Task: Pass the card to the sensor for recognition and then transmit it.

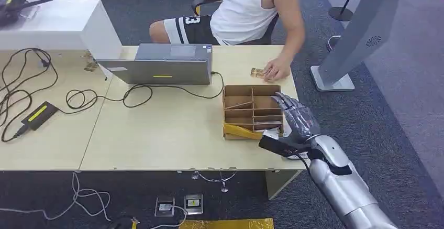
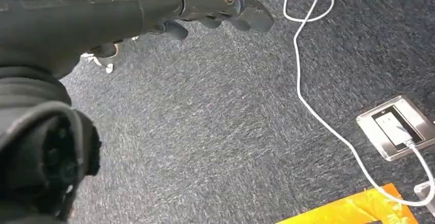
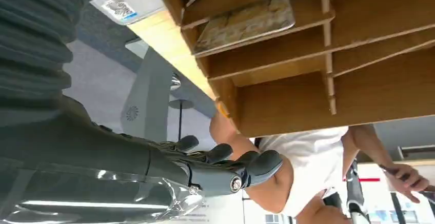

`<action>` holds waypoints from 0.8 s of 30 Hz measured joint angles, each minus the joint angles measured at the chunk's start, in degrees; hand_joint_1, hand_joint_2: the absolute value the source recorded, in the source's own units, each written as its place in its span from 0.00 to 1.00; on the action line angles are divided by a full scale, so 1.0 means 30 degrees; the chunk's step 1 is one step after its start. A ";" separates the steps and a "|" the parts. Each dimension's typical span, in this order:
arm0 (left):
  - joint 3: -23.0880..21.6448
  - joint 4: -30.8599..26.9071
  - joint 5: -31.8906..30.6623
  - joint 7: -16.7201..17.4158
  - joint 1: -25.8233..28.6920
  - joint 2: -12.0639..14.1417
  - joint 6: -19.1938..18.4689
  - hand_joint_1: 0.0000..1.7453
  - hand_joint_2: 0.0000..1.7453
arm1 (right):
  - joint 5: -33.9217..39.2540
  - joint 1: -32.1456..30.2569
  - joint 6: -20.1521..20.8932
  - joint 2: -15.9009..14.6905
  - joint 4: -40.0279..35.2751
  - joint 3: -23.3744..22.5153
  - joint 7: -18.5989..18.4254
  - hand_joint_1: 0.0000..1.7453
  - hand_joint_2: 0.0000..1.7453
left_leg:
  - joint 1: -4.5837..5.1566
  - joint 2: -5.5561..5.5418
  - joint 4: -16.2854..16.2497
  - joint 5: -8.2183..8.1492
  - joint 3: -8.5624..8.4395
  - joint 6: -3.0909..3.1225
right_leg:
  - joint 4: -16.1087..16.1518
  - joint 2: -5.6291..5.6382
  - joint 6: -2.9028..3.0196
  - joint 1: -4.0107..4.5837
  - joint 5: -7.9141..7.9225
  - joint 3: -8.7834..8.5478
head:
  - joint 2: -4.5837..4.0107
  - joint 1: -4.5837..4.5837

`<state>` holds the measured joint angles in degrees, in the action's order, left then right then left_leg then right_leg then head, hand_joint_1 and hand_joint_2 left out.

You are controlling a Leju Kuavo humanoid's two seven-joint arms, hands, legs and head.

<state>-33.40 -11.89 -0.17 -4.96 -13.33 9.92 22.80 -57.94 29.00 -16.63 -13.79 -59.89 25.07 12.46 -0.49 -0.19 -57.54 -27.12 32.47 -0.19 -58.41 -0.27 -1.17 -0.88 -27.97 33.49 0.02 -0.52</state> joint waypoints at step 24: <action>0.0000 0.0000 -0.0168 0.0087 -0.0048 0.0058 -0.0081 0.00 0.00 | 0.0269 0.0118 -0.0211 0.1013 0.1246 0.0874 0.0409 0.00 1.00 | 0.0002 0.0000 0.0000 0.0000 0.0003 0.0000 | -0.0001 -0.0002 0.0000 -0.0002 0.0000 0.0000 | 0.0000 0.0000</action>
<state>-33.40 -11.89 -0.68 -4.70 -13.47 10.10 22.56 -57.13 29.35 -17.27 -10.75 -56.15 27.69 13.68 -0.48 -0.19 -57.54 -27.11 32.48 -0.20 -58.42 -0.28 -1.17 -0.88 -27.97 33.49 0.02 -0.52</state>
